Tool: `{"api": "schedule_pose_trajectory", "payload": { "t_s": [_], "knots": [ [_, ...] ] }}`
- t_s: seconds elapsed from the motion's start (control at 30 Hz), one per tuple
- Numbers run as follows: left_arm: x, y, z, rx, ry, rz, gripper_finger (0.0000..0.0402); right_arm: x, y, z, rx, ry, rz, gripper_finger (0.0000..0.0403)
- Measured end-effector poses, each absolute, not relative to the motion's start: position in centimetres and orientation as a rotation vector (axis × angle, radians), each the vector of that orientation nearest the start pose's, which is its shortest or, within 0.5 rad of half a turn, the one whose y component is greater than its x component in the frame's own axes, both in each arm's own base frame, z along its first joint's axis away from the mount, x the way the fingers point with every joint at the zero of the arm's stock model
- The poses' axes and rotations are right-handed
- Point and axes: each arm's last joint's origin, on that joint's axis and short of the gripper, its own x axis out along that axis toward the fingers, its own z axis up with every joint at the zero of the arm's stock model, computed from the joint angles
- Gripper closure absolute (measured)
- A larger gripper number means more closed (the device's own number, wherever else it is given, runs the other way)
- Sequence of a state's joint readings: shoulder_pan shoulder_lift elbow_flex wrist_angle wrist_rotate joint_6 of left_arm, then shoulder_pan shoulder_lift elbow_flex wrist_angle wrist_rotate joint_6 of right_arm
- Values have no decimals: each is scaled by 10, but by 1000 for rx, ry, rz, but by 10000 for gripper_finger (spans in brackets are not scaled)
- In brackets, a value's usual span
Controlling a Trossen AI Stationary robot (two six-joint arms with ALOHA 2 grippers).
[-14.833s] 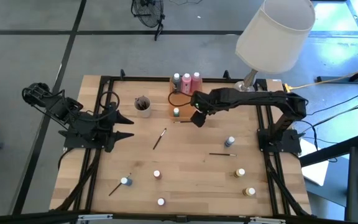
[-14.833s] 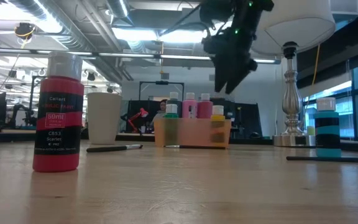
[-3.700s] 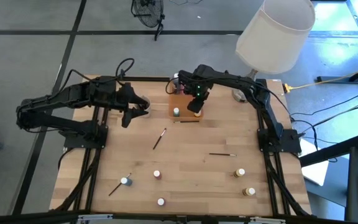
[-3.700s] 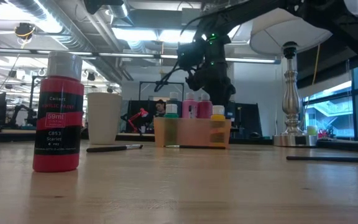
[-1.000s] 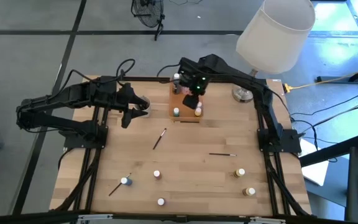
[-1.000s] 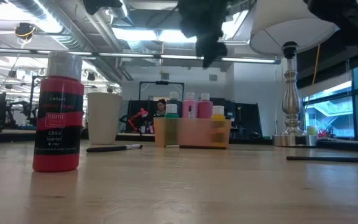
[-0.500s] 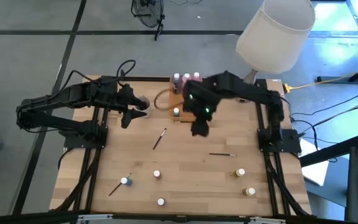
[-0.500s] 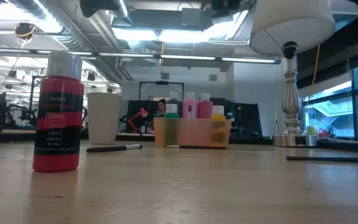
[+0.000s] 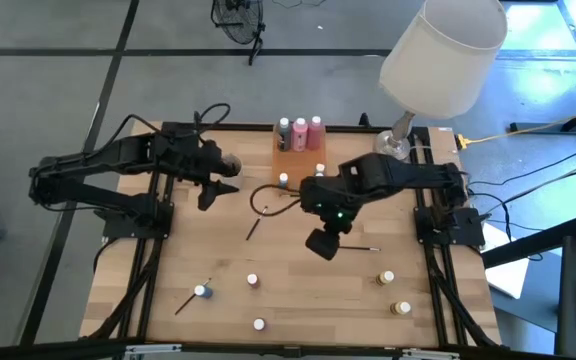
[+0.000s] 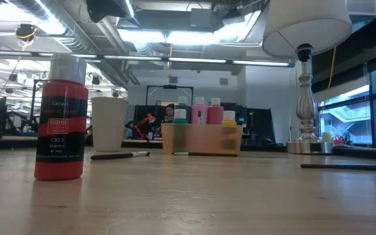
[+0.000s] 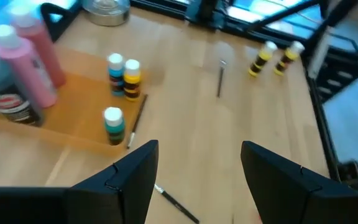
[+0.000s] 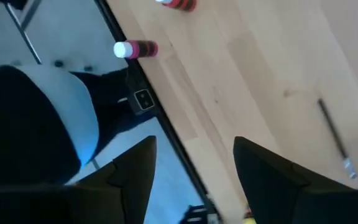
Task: Pick & Place Paint Supplies
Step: Put the yellow paint bottle into the orange bin
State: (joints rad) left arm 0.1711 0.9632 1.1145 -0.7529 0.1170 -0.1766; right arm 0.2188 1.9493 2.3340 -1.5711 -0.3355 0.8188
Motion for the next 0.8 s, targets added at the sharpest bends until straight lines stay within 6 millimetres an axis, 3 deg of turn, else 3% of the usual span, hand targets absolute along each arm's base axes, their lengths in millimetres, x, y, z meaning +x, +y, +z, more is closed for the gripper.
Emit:
{"api": "schedule_pose_trajectory", "payload": {
  "t_s": [0.2, 0.33, 0.6, 0.8],
  "knots": [
    [178, 20, 356, -343, 673, -131, 176, 342, 95, 411, 849, 1302, -179, 166],
    [177, 19, 355, -336, 689, -189, 176, 340, 104, 409, 898, 1300, -247, 157],
    [175, 17, 354, -270, 699, -255, 176, 336, 129, 387, 1006, 1425, -367, 155],
    [172, 17, 351, -234, 732, -271, 176, 335, 150, 367, 979, 1472, -390, 155]
  ]
}}
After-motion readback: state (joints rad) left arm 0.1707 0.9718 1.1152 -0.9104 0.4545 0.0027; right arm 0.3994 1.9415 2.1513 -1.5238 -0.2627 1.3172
